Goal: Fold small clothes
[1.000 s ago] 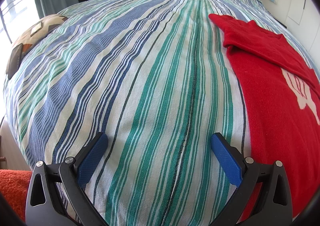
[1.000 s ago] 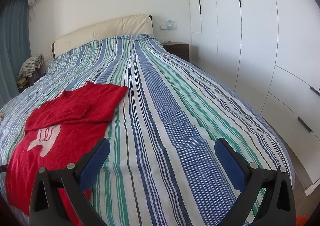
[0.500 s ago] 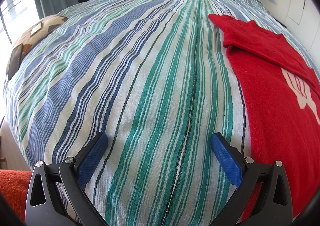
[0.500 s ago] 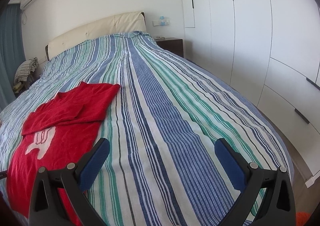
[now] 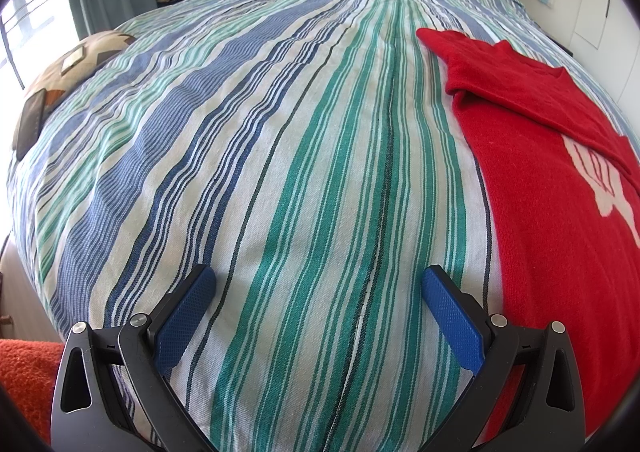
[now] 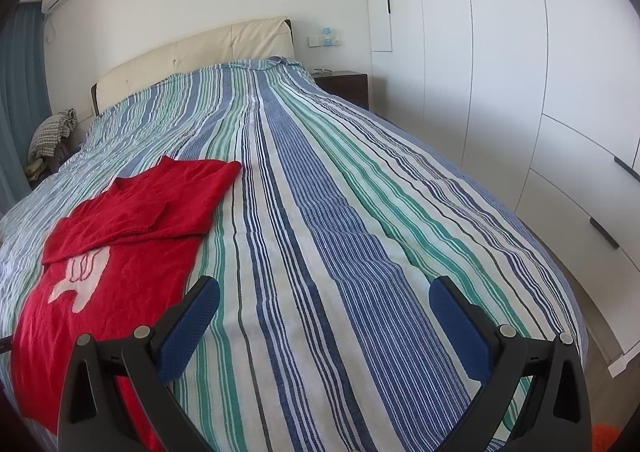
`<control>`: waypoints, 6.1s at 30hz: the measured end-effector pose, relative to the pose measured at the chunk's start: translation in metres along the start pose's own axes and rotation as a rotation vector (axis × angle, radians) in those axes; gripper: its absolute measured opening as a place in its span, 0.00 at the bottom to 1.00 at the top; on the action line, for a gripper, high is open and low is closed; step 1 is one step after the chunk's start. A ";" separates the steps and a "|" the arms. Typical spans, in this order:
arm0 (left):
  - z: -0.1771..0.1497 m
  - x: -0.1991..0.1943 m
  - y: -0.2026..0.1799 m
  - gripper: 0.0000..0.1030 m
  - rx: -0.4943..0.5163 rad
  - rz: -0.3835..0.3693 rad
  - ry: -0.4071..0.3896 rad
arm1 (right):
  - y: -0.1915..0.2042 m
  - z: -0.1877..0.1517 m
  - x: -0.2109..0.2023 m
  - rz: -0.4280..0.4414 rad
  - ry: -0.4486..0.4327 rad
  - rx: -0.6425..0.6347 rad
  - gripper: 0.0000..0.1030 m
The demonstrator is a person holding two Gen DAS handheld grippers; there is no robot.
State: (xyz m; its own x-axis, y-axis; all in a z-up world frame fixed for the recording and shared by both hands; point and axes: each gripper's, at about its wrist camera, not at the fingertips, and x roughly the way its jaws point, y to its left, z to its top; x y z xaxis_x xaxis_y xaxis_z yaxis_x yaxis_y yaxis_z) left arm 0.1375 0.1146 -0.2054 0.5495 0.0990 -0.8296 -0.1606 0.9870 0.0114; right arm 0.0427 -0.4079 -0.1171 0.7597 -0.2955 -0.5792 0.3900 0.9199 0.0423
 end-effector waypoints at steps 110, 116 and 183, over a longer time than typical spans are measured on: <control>0.252 0.064 -0.097 0.52 -0.057 -0.479 -0.014 | 0.172 0.175 0.211 0.621 0.275 -0.017 0.32; 0.220 0.111 -0.117 0.63 0.066 -0.316 0.089 | 0.186 0.093 0.209 0.494 0.429 -0.331 0.31; 0.015 -0.027 -0.046 0.98 0.106 -0.085 0.040 | 0.072 -0.026 0.036 0.317 0.339 -0.040 0.71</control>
State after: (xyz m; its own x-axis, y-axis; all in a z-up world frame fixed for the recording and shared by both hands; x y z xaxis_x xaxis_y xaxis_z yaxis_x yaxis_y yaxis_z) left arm 0.1427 0.0685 -0.1748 0.5240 0.0117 -0.8516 -0.0260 0.9997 -0.0023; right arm 0.0847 -0.3460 -0.1562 0.6225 0.0964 -0.7766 0.1410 0.9623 0.2324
